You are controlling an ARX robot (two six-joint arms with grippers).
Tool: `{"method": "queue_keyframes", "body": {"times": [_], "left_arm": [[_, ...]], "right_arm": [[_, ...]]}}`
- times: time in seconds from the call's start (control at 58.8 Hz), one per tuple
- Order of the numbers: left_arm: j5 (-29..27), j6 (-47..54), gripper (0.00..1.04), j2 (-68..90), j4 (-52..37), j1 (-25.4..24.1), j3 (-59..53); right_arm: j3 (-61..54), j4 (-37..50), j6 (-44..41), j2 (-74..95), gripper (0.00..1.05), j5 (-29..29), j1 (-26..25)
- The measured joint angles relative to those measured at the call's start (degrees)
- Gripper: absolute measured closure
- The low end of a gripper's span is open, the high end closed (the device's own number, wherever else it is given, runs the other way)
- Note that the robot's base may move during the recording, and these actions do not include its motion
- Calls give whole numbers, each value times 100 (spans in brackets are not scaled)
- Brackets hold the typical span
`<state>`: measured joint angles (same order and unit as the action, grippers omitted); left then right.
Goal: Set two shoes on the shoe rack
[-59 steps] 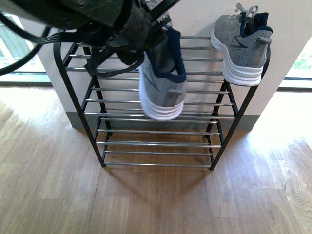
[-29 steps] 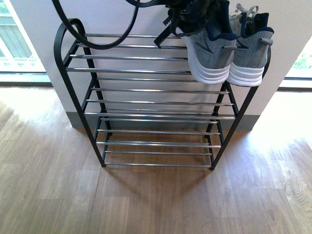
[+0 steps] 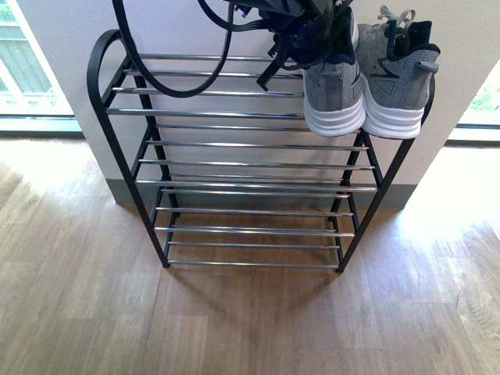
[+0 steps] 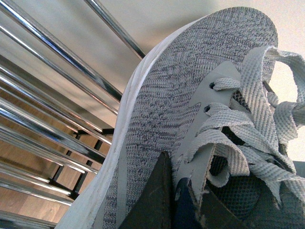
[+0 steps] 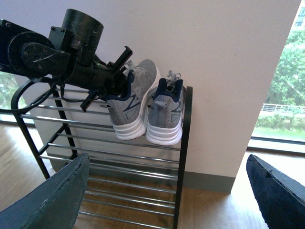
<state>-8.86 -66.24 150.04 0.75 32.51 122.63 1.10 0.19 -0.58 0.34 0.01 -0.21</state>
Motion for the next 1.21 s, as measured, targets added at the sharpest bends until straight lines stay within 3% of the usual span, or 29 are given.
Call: {"method": "queue_keyframes", "body": {"times": [0.374, 0.493, 0.765, 0.901, 1.037, 1.207], "left_arm": [[-466, -262, 103, 7, 365, -79, -173], [-162, -28, 103, 39, 212, -87, -131], [-354, 1078, 103, 680, 2028, -24, 1510], [-278, 1641, 103, 763, 1980, -2, 1637], [68, 1878, 103, 577, 1272, 11, 1073], [490, 1906, 75, 157, 586, 2, 264]], "right_arm": [[0, 0, 0, 0, 9, 0, 0], [0, 0, 0, 0, 9, 2, 0], [0, 0, 0, -2, 9, 0, 0], [0, 0, 0, -2, 9, 0, 0], [0, 0, 0, -2, 9, 2, 0], [0, 0, 0, -2, 9, 0, 0]]}}
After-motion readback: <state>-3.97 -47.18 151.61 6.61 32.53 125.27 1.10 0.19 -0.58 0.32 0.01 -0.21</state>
